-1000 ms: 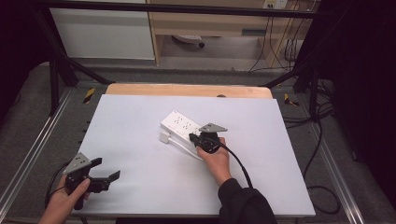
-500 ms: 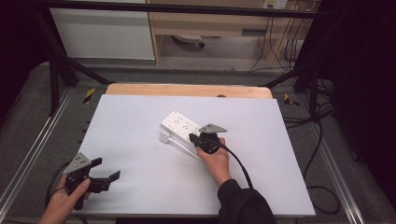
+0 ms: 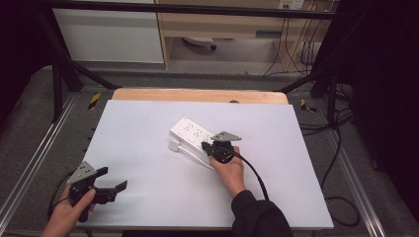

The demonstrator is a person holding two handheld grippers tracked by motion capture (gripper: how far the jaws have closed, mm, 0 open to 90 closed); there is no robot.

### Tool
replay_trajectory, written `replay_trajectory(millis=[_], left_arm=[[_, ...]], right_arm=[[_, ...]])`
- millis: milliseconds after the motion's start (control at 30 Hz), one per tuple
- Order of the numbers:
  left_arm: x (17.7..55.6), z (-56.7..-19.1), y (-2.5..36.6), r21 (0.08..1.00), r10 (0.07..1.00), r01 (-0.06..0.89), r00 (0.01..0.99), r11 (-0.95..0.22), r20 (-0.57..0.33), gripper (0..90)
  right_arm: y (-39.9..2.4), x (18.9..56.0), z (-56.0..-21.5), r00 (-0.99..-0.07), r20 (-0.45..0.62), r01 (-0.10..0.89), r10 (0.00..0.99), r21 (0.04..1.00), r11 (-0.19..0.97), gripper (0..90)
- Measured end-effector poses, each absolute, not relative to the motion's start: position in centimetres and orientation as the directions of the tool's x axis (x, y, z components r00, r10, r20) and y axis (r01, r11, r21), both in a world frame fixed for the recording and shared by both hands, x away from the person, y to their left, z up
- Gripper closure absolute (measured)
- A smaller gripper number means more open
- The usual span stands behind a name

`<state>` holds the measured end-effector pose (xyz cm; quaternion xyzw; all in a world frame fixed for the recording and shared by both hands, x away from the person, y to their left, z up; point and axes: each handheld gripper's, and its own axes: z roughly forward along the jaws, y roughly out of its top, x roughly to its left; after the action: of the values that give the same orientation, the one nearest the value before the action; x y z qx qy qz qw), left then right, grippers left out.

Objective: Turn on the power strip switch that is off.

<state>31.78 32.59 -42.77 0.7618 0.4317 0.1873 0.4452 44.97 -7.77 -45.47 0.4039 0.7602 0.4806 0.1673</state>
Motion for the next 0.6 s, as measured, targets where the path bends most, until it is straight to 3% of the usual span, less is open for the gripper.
replay_trajectory(millis=[600], left_arm=[[31.79,-42.82,32.64,0.839,0.822,0.493,0.560,-0.230,-0.104,6.4]], right_arm=[[-7.53,44.82,-44.73,-0.633,0.148,0.438,0.760,0.878,0.194,90.0]])
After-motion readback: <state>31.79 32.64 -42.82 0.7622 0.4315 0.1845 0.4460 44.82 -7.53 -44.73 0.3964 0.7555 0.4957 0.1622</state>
